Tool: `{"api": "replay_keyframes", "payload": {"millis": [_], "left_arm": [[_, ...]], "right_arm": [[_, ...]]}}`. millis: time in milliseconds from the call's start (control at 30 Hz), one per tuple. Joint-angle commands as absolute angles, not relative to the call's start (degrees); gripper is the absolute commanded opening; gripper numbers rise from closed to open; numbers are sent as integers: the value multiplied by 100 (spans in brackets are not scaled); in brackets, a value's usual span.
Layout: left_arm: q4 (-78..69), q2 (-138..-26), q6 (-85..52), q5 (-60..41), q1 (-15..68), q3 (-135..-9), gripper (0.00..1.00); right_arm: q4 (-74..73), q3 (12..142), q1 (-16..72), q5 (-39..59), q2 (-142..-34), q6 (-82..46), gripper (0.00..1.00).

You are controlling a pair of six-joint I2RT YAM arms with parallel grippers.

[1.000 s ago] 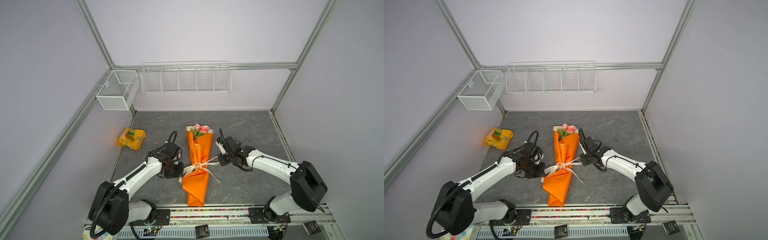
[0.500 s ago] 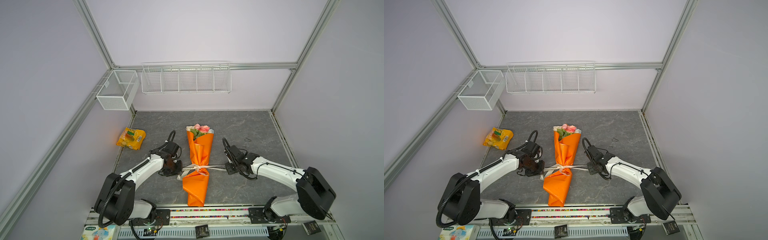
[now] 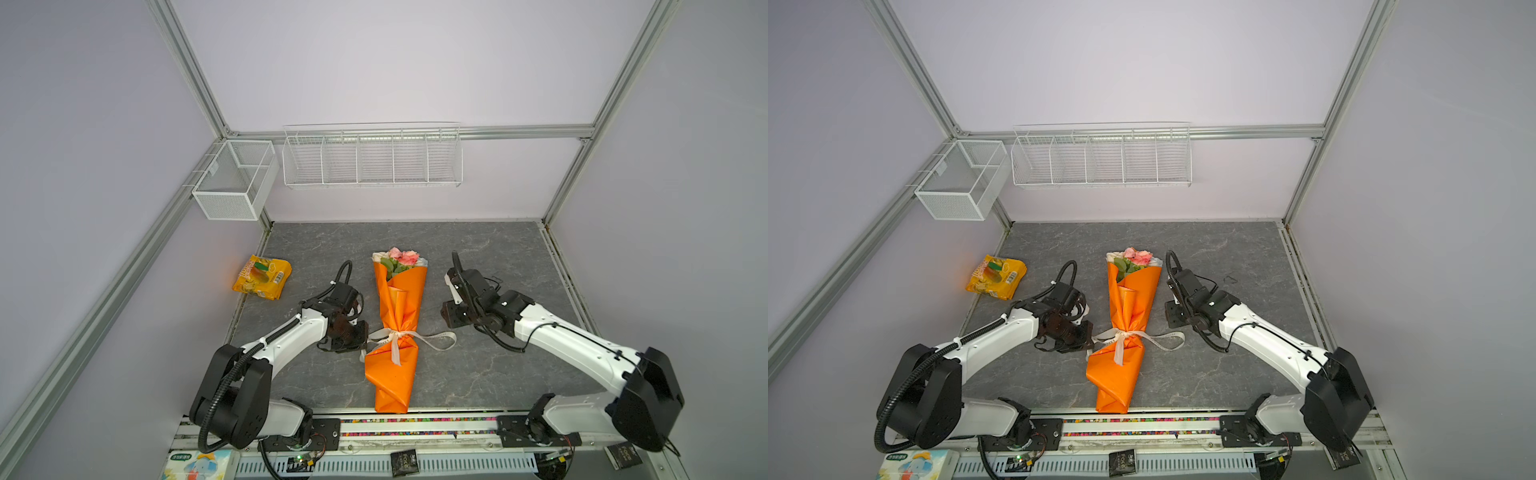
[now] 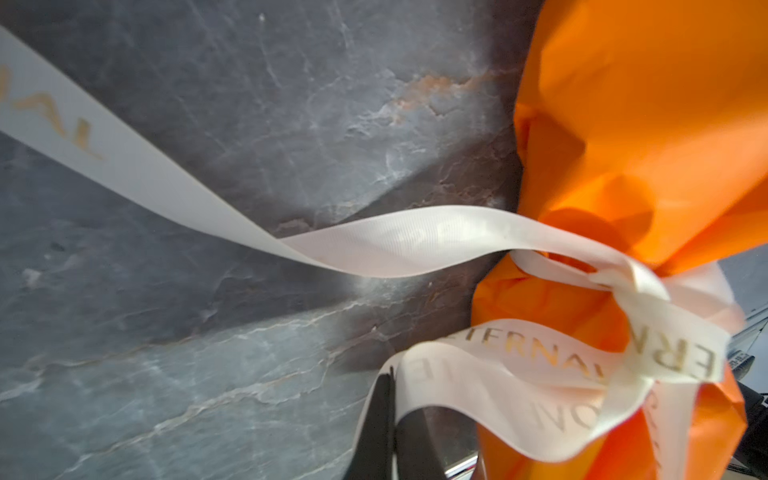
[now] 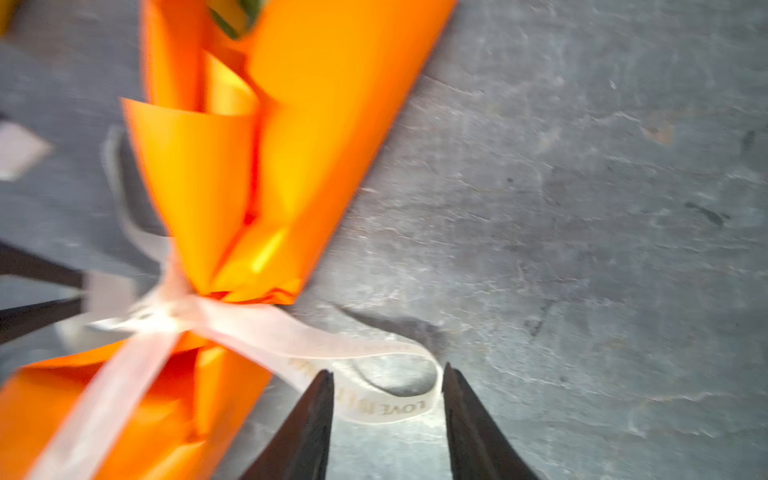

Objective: Tie the bouquet of fake flowers

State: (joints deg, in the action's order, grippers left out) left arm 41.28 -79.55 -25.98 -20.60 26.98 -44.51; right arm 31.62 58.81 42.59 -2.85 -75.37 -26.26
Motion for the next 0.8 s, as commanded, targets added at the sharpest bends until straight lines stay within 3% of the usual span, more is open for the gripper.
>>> {"api": "replay_keyframes", "payload": {"millis": [0, 167, 500, 767], "left_arm": [[4142, -7834, -2462, -2174, 2668, -4528, 0], [4113, -7755, -2475, -2199, 2664, -4545, 0], [4135, -7646, -2391, -2221, 2663, -4521, 0], [4110, -7545, -2391, -2219, 2668, -4494, 0]], "right_arm": [[3050, 6171, 4757, 1164, -7842, -3512, 47], [3115, 6732, 5780, 789, -8661, -4375, 48], [4038, 7729, 6134, 233, -9943, -4619, 50], [4335, 8068, 6292, 183, -10572, -4558, 38]]}}
